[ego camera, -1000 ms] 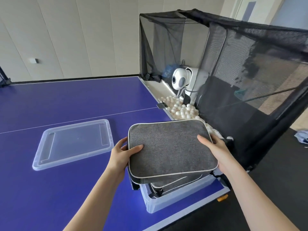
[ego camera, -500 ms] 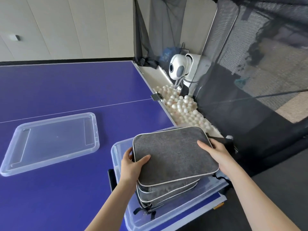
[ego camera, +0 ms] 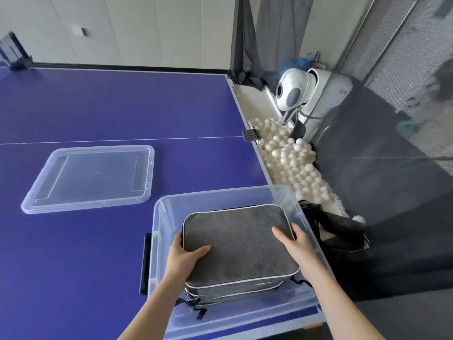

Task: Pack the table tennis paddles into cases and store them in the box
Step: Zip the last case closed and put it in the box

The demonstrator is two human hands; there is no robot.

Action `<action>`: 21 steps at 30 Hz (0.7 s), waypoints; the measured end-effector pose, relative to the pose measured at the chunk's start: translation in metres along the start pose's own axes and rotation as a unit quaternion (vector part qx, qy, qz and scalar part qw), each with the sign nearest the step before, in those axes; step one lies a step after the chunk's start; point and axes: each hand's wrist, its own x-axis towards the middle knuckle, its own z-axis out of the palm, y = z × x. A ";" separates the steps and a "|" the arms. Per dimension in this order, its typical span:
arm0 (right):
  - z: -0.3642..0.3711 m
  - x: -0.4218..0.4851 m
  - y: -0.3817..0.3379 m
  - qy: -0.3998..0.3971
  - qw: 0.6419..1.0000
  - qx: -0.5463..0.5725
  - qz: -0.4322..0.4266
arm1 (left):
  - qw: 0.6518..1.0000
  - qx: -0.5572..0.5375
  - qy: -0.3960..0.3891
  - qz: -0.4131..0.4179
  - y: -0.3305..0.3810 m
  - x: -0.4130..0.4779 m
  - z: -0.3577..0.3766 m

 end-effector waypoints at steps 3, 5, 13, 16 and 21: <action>0.001 0.006 0.003 -0.002 0.999 -0.022 -0.024 | 1.000 0.001 0.017 -0.008 -0.008 0.000 0.002; 0.002 0.007 0.005 -0.004 0.999 -0.033 -0.035 | 1.000 0.004 0.023 -0.009 -0.012 0.000 0.003; 0.002 0.010 0.015 0.001 0.995 -0.082 -0.064 | 0.999 0.021 0.038 -0.013 -0.016 0.003 0.006; 0.002 0.010 0.015 0.003 0.993 -0.089 -0.072 | 0.999 0.027 0.037 -0.017 -0.016 0.003 0.006; 0.003 0.010 0.017 0.003 0.992 -0.098 -0.083 | 0.998 0.041 0.039 -0.018 -0.014 0.004 0.005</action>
